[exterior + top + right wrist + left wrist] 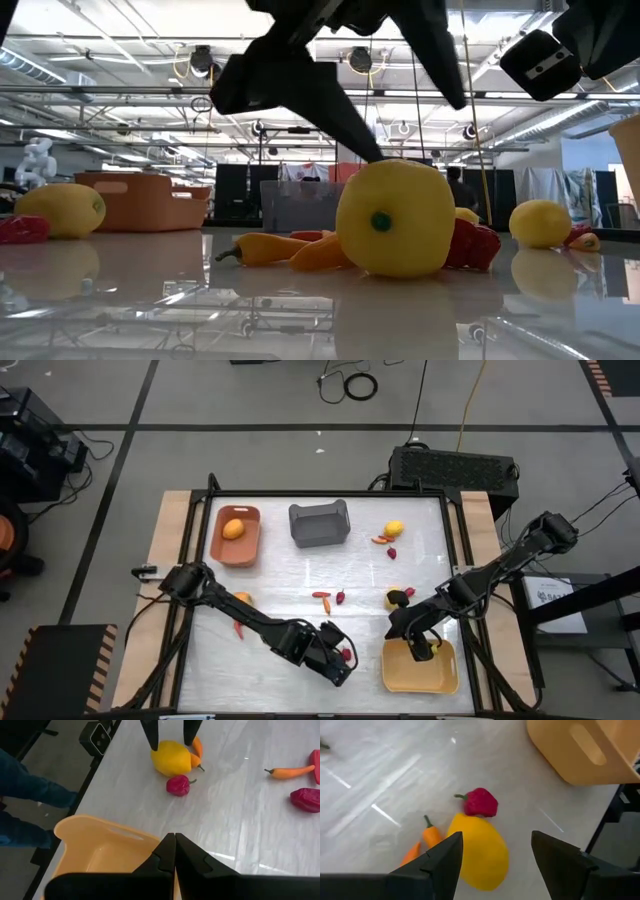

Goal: Sort produce into baskets
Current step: Put the lemon into the orange bin

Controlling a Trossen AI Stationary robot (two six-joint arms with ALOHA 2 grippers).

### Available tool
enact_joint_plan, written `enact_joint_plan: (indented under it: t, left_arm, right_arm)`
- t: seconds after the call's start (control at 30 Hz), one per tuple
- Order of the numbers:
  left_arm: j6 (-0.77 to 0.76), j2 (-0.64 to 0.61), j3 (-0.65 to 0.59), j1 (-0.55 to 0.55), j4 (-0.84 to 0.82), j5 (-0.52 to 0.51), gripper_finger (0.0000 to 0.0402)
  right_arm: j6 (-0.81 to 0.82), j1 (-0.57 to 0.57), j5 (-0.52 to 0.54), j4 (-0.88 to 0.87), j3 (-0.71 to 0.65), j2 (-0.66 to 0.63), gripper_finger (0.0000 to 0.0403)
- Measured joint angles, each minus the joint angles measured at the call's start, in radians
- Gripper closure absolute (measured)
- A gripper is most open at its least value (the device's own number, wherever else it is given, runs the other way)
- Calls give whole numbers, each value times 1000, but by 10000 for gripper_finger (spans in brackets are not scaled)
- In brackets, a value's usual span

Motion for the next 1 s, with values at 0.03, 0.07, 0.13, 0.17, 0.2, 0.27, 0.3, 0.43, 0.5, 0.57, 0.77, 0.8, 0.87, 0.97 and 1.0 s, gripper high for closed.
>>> enact_joint_plan:
  t: [0.03,0.07,0.13,0.17,0.2,0.27,0.3,0.43,0.5,0.57,0.77,0.8,0.87,0.97,1.0]
  left_arm:
    - [1,0,0,0,-6,0,158]
    - [7,1,0,0,-5,0,158]
    - [19,1,0,0,-2,-1,157]
    - [19,1,0,0,-2,-3,157]
    - [19,1,0,1,-3,-4,157]
    - [23,1,0,2,-5,-5,157]
    - [28,1,0,3,-7,-7,157]
    - [53,1,0,6,-11,-9,150]
    - [68,1,0,9,-12,-8,134]
    - [73,1,0,12,-16,-8,113]
    - [80,1,0,18,-25,28,54]
    - [89,1,0,18,-25,29,50]
    - [120,1,0,15,-26,30,46]
    - [126,1,0,14,-31,26,45]
    - [124,1,0,14,-31,25,45]
  right_arm:
    - [0,0,0,0,0,0,403]
    - [2,0,0,2,0,0,403]
    - [2,0,0,0,0,0,403]
    - [3,0,0,0,0,0,403]
    - [3,0,0,1,0,0,403]
    - [2,0,1,0,0,0,403]
    - [1,0,2,1,0,0,403]
    - [1,0,5,1,0,0,403]
    - [1,0,6,1,0,0,403]
    - [1,0,6,1,0,0,403]
    - [1,0,6,1,0,0,403]
    - [0,0,5,1,0,0,403]
    - [0,0,5,1,0,0,403]
    - [0,0,5,1,0,0,403]
    - [0,0,5,1,0,0,403]
